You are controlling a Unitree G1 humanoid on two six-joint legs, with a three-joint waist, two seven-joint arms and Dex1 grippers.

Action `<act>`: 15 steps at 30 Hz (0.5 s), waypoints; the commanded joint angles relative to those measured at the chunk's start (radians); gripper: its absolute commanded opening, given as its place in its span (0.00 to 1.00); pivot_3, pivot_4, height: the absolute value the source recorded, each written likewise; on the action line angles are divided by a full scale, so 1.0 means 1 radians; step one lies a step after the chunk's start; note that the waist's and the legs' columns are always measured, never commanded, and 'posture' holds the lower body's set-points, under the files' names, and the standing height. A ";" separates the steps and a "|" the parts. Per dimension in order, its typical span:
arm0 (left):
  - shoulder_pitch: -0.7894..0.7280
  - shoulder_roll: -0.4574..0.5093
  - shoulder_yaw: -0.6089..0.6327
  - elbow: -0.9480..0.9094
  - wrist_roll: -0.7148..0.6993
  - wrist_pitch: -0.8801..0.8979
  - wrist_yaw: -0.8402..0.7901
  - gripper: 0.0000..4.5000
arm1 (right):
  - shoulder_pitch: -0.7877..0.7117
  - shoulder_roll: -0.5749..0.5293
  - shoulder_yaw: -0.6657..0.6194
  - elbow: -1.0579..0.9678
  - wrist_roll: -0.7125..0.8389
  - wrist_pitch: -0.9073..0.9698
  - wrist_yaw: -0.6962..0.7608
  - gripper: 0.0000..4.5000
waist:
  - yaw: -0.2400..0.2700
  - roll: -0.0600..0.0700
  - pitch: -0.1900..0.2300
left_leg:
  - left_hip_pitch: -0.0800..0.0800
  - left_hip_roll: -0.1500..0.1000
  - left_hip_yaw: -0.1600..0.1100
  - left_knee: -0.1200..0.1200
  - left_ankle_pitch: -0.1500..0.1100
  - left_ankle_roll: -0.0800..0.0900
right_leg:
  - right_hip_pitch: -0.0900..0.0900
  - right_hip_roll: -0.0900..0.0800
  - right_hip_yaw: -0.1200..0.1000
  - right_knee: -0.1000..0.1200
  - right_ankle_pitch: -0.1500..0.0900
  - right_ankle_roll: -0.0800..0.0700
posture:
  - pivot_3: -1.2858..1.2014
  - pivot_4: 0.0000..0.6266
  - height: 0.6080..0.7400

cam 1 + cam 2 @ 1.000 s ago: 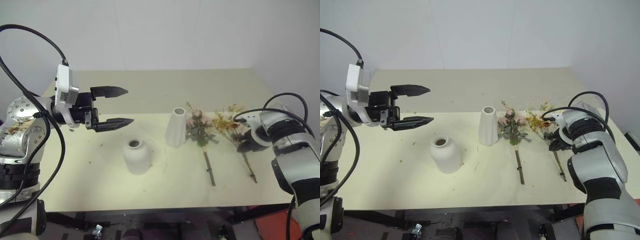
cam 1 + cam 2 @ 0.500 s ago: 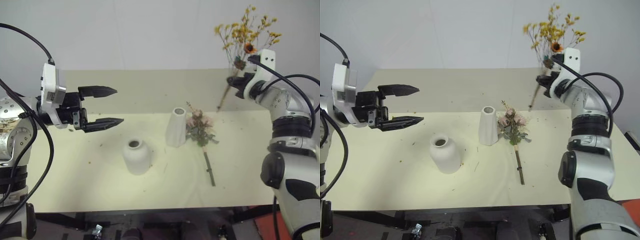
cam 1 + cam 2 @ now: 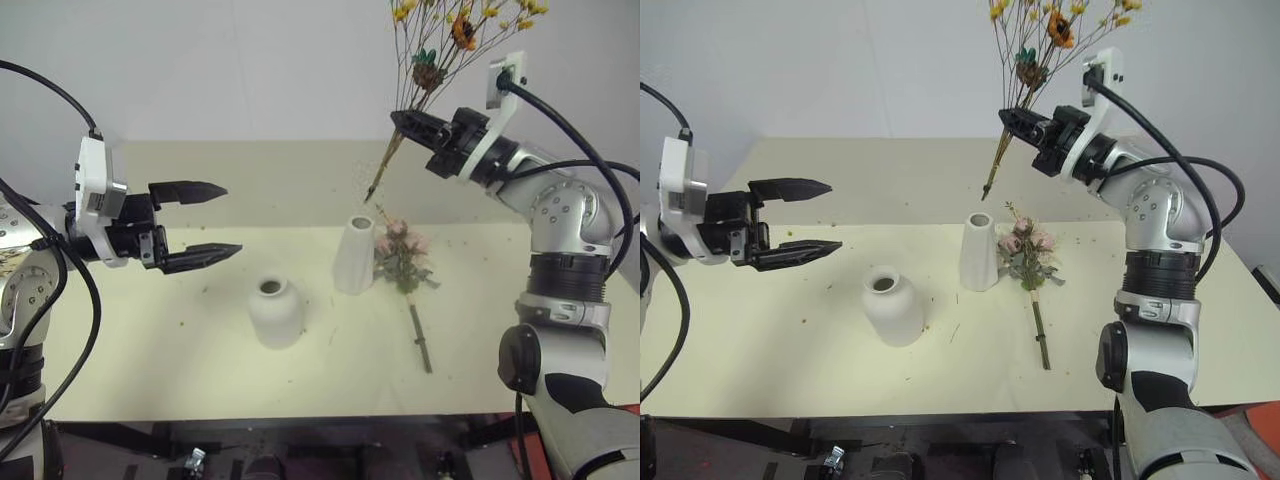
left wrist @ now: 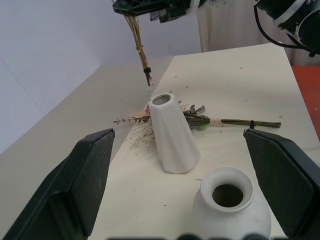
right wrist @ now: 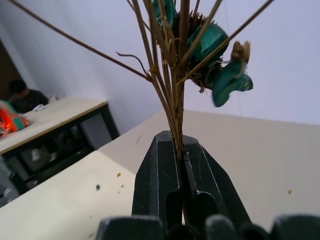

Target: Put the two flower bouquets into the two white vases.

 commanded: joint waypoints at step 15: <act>-0.008 0.019 0.032 -0.026 -0.024 0.002 0.010 1.00 | 0.090 -0.015 0.175 -0.079 -0.095 -0.175 0.089 0.01 | -0.001 0.000 0.000 | 0.000 0.000 0.000 0.000 0.000 0.000 | 0.000 0.000 0.000 -0.001 0.000 0.000 | 0.52 0.24 1.00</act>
